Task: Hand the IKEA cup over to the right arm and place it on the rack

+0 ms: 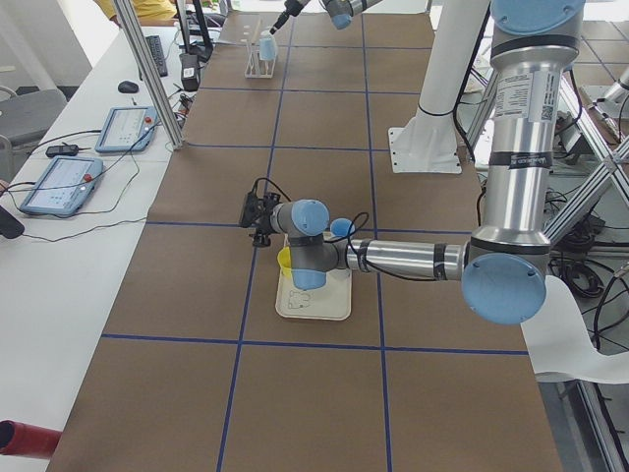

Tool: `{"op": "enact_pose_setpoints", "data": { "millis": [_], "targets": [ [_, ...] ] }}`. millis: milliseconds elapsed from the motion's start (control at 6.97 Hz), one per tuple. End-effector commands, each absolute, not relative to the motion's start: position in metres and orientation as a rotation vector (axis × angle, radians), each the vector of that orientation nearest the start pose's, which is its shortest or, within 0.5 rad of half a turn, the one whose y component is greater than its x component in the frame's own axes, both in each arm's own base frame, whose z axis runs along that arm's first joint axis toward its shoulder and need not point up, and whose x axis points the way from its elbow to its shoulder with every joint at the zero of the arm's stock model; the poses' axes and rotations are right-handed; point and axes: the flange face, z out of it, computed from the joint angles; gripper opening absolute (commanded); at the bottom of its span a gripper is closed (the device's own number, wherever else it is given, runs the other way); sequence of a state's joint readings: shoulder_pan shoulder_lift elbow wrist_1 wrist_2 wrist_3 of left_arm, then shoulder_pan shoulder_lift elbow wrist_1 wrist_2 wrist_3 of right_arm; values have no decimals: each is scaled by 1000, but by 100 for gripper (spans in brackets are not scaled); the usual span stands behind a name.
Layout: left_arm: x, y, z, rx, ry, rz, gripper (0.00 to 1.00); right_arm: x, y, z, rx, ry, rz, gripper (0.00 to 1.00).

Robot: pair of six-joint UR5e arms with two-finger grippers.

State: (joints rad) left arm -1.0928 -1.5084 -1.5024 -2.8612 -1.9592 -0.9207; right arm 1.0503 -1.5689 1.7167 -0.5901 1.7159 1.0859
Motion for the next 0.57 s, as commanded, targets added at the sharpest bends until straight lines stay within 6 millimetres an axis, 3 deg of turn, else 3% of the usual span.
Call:
{"op": "enact_pose_setpoints", "data": {
  "millis": [0,143,430],
  "targets": [
    [133,-459,616,526,882,-92,98,-156,-506,483,685,-927,406,100],
    [139,-443,614,420,969,-27,98,-156,-505,483,684,-927,405,100],
    [149,-441,606,283,983,-23,98,-157,-505,483,681,-930,402,100]
  ]
}}
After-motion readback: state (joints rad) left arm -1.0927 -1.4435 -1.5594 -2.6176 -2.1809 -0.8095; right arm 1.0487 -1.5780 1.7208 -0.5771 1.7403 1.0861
